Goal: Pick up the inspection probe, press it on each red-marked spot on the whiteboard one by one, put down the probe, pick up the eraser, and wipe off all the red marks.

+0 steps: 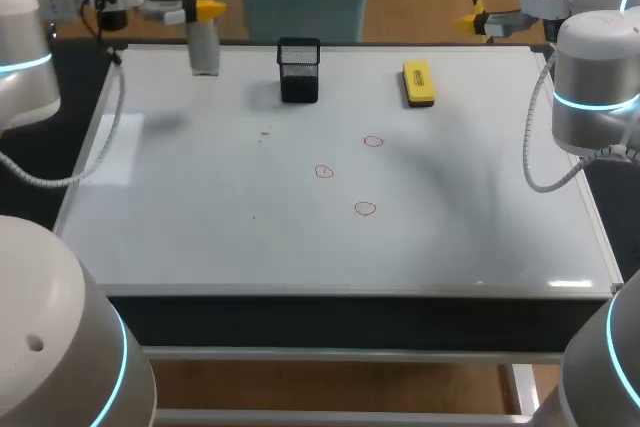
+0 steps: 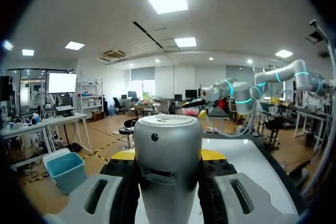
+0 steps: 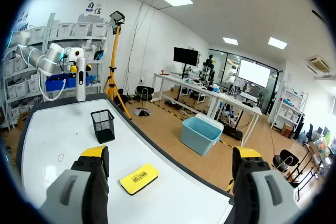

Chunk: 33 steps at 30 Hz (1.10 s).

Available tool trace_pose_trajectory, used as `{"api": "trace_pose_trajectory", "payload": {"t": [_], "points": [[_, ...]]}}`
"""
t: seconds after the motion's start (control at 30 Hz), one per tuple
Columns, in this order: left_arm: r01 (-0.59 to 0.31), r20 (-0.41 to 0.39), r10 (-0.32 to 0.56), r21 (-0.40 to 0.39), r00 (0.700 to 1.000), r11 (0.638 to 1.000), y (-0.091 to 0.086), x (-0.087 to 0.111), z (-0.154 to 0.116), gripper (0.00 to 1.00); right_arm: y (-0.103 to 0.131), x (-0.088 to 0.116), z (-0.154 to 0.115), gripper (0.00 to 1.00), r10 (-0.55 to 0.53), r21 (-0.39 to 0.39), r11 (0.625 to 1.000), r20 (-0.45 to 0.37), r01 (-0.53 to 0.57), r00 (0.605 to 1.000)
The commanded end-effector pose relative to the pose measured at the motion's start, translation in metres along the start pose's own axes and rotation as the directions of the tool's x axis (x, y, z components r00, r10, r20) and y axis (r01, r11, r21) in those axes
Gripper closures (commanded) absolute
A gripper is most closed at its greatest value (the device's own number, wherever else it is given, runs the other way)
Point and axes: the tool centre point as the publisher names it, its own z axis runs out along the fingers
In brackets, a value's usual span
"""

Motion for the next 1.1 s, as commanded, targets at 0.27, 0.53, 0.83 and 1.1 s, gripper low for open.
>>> {"api": "trace_pose_trajectory", "payload": {"t": [0.27, 0.53, 0.83, 1.1], "points": [[-0.001, 0.134, -0.003, 0.03, 0.991, 1.0, 0.043, 0.009, -0.031, 1.0, 0.0, 0.0, 0.0, 0.0, 0.0, 0.001, 1.0, -0.001, 0.0, 1.0], [0.006, 0.133, -0.009, 0.022, 0.991, 1.0, 0.054, 0.009, -0.041, 1.0, 0.0, 0.0, 0.0, 0.0, 0.0, 0.001, 1.0, -0.001, 0.0, 1.0], [0.015, 0.132, -0.015, 0.006, 0.991, 1.0, 0.056, 0.01, -0.043, 1.0, 0.0, 0.0, 0.0, 0.0, 0.0, 0.001, 1.0, -0.001, 0.0, 1.0], [0.015, 0.132, -0.015, 0.006, 0.991, 1.0, 0.056, 0.01, -0.043, 1.0, 0.0, 0.0, 0.0, 0.0, 0.0, 0.001, 1.0, -0.001, 0.0, 1.0]]}}
